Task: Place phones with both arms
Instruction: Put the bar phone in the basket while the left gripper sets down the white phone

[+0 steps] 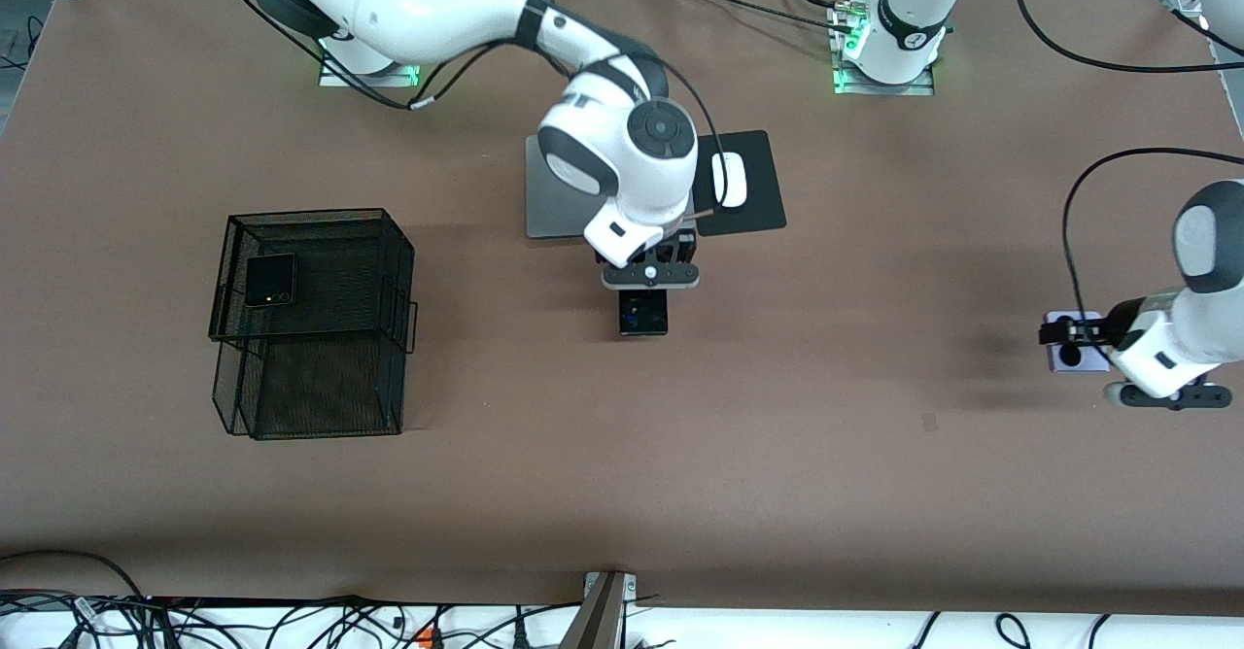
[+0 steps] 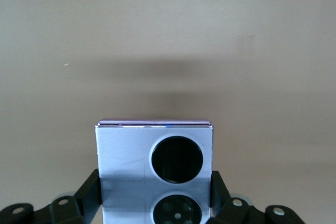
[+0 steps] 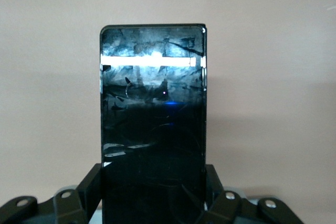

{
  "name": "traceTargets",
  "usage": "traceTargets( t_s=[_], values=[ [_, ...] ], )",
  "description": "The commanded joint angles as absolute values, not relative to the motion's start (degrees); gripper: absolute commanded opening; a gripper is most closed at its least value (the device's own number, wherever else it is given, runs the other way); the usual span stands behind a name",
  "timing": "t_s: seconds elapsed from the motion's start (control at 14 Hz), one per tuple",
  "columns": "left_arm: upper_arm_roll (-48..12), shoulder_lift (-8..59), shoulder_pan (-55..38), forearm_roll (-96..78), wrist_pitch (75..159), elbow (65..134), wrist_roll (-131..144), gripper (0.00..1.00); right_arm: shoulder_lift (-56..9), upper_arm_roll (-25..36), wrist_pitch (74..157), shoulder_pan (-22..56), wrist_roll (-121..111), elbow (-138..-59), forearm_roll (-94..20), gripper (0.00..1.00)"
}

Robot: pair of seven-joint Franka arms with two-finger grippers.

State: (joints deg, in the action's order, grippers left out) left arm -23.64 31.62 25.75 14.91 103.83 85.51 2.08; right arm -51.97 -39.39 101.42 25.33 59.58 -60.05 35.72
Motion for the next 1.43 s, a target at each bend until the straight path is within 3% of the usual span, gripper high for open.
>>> traceTargets(
  t_s=[0.0, 0.29, 0.5, 0.72, 0.93, 1.36],
  values=[
    [-23.12, 32.34, 19.01, 13.45, 100.20, 82.09, 6.49, 0.47, -45.11, -40.96, 93.02, 21.37, 55.75, -60.82, 33.42, 0.00],
    [-23.12, 35.76, 12.06, 4.77, 100.81, 82.18, 11.94, 0.47, -37.37, -37.37, 84.04, 15.57, 43.45, -62.83, 25.60, 0.00],
    [-23.12, 38.40, 4.16, 2.37, 106.58, 82.18, 18.17, 0.47, -26.76, -22.65, 84.98, 14.50, 31.24, -69.67, 10.78, 0.00],
    [-23.03, 41.74, -4.80, 2.11, 114.93, 82.18, 26.08, 0.46, -15.86, -9.88, 89.98, 14.50, 17.88, -83.53, 3.08, 0.00],
    [-22.94, 46.13, -10.70, 1.93, 126.96, 82.18, 29.52, 0.46, -6.79, -2.92, 98.76, 14.41, 9.95, -99.00, 2.20, 0.00],
    [-22.94, 49.74, -20.12, 2.54, 131.04, 82.27, 34.28, 0.46, -0.35, 4.83, 113.79, 14.24, 3.17, -119.15, 0.97, 0.00]
  ],
)
